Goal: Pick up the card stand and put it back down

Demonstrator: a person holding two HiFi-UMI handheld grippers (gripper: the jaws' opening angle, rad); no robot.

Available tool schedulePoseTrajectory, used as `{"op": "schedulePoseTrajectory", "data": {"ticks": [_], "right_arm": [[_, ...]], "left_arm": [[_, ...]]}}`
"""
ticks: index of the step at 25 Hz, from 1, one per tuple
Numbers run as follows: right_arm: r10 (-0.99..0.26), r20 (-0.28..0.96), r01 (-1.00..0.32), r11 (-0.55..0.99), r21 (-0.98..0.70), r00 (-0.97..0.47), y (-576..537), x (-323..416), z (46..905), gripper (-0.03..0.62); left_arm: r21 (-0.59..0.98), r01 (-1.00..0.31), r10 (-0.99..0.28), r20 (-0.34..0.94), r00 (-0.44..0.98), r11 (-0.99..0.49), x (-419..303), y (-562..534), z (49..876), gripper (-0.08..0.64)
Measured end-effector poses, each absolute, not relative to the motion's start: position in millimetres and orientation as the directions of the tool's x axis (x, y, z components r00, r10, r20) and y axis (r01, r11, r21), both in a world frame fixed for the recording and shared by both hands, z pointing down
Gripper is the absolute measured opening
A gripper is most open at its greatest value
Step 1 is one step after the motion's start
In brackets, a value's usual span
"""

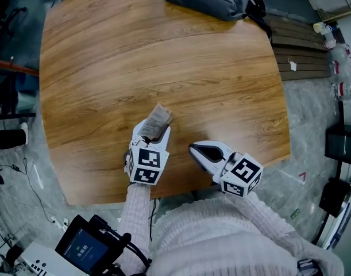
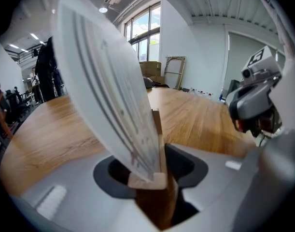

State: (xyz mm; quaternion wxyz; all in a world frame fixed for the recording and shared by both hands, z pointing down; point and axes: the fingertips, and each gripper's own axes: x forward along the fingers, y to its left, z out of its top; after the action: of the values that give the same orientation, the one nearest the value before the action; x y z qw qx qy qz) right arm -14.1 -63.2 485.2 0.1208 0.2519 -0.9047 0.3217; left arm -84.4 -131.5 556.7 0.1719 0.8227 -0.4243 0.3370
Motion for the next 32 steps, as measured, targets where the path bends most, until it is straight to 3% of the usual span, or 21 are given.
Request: {"op": "schedulePoseTrajectory", "data": {"ticks": [11, 25, 32], "right_arm": [[-0.383, 0.357, -0.52, 0.699, -0.491, -0.852, -69.1, -16.7, 471.4, -0.005], [-0.415, 0.212, -0.466, 0.808, -0.361, -0.885, -98.5, -34.4, 395.9, -0.005], [-0.407, 0.166, -0.439, 0.837, -0.327, -0.898, -90.5, -46.8, 373.7, -0.005]], "left_arm": [[0.052, -0.835, -0.657, 0.592, 0.467, -0.547, -81.2, -138.9, 511.6, 0.189], [0.067, -0.877, -0.806, 0.367, 0.465, -0.476, -101.7, -142.2, 372.0, 0.189], [0.102, -0.885, -0.836, 0.296, 0.463, -0.454, -110.2, -121.3, 342.0, 0.189]]}}
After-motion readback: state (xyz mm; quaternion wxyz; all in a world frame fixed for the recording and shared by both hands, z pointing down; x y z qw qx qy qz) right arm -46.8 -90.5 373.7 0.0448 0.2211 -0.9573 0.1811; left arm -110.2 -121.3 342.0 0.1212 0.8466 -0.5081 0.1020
